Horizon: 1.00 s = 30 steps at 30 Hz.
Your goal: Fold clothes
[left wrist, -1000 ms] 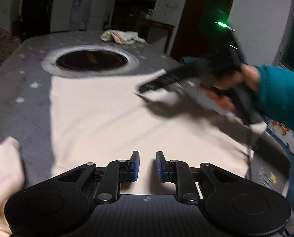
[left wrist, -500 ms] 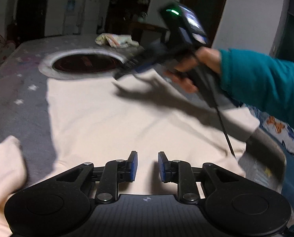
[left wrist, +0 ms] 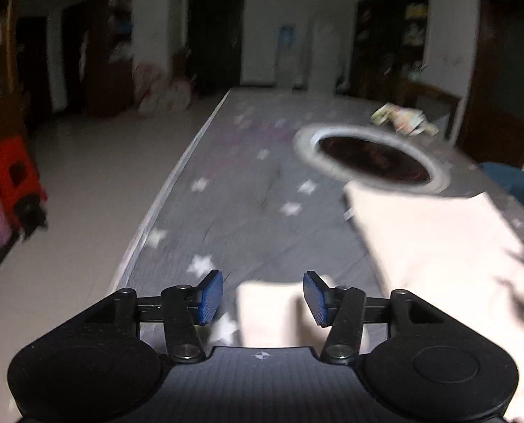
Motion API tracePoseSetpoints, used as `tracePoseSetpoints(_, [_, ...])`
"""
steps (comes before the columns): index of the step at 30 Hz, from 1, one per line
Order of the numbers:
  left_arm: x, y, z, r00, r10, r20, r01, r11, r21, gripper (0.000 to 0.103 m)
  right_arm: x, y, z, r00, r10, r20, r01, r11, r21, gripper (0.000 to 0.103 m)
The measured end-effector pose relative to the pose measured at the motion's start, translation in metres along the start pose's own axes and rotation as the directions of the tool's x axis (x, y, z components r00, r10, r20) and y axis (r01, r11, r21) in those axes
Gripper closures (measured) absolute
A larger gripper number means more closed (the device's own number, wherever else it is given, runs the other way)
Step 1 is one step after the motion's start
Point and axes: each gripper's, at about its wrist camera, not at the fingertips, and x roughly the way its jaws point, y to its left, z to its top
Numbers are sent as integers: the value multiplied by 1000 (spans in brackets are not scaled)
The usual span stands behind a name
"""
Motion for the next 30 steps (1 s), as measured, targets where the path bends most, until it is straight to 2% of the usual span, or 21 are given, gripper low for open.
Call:
tracePoseSetpoints(2, [12, 5, -1, 999, -2, -42, 1, 1000, -11, 48, -11, 3, -8, 1000, -6, 8, 6, 1000, -4, 32])
tracePoseSetpoints(4, [17, 5, -1, 999, 5, -45, -6, 1000, -14, 50, -20, 6, -15, 1000, -9, 14, 9, 1000, -4, 32])
tracePoseSetpoints(5, [18, 4, -1, 999, 0, -44, -1, 1000, -15, 57, -24, 6, -18, 1000, -8, 15, 8, 1000, 3, 31])
tracePoseSetpoints(6, [18, 5, -2, 999, -11, -41, 10, 1000, -24, 74, -28, 6, -23, 1000, -12, 16, 11, 1000, 8, 31])
tracePoseSetpoints(8, [15, 9, -6, 999, -35, -35, 33, 998, -51, 91, -35, 6, -31, 1000, -24, 17, 24, 1000, 16, 31])
tracePoseSetpoints(9, [10, 12, -7, 999, -32, -21, 31, 997, -68, 92, -37, 7, -35, 999, -29, 17, 29, 999, 18, 31])
tracePoseSetpoints(13, [-24, 24, -12, 994, 57, 90, -43, 988, -151, 94, -49, 10, -51, 999, -34, 24, 32, 998, 48, 31])
tracePoseSetpoints(18, [-80, 48, -31, 959, 183, 216, -118, 952, -282, 94, -62, 14, -65, 999, -31, 40, 28, 996, 80, 31])
tracePoseSetpoints(20, [-91, 57, -43, 951, 215, 222, -138, 939, -317, 94, -63, 18, -72, 999, -24, 30, 22, 996, 82, 31])
tracePoseSetpoints(23, [-90, 68, -61, 960, 232, 160, -168, 927, -336, 93, -63, 25, -83, 1000, -11, 11, 10, 996, 85, 31])
tracePoseSetpoints(26, [-85, 73, -70, 961, 249, 120, -202, 929, -310, 93, -59, 33, -90, 1000, -2, -11, 3, 997, 71, 31])
tracePoseSetpoints(28, [-87, 72, -65, 958, 246, 148, -197, 938, -285, 93, -58, 37, -92, 1000, -6, -22, 7, 998, 61, 31])
tracePoseSetpoints(30, [-94, 68, -57, 947, 235, 217, -182, 953, -241, 93, -60, 39, -92, 1000, -8, -17, 9, 998, 56, 31])
